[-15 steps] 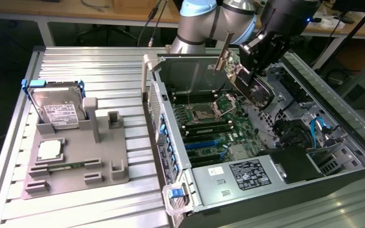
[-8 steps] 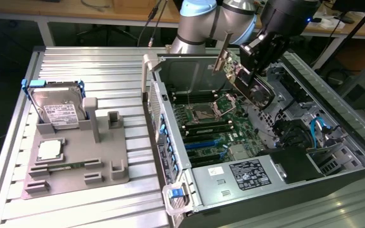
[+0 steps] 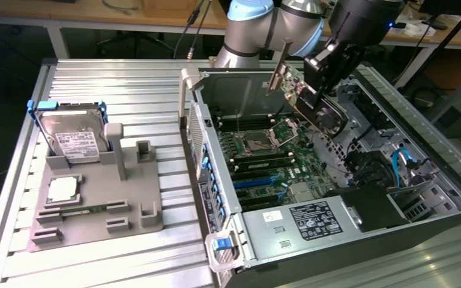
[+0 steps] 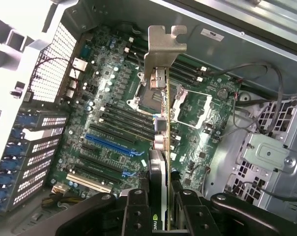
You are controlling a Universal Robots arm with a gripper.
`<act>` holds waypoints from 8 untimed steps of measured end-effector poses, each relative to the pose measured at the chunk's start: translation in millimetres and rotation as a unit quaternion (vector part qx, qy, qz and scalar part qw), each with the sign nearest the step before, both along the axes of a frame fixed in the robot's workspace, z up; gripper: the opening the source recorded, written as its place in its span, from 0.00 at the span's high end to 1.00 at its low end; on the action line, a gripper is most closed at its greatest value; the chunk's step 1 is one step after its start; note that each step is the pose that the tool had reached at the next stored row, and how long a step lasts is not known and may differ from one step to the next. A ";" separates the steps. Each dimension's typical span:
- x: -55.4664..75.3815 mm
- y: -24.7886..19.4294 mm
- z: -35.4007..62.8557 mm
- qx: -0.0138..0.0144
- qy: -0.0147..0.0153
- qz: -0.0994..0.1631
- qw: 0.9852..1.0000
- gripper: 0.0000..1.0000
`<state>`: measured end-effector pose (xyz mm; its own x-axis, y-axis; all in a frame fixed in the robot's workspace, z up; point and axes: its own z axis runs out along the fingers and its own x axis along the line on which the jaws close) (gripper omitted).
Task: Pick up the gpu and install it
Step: 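Insert the gpu into the slot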
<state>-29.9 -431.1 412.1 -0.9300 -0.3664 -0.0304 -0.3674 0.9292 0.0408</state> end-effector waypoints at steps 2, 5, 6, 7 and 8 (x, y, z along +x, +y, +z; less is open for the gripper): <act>0.0 0.0 0.0 0.000 0.000 0.004 1.000 0.73; 0.0 0.0 0.0 0.000 0.000 0.014 1.000 0.73; 0.0 0.0 0.0 0.000 0.000 0.016 1.000 0.73; 0.0 0.0 0.0 0.000 0.000 0.018 1.000 0.73; 0.0 0.0 0.0 0.000 0.000 0.020 1.000 0.73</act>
<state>-29.9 -431.1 412.1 -0.9143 -0.4038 -0.0304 -0.4048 0.9135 0.0409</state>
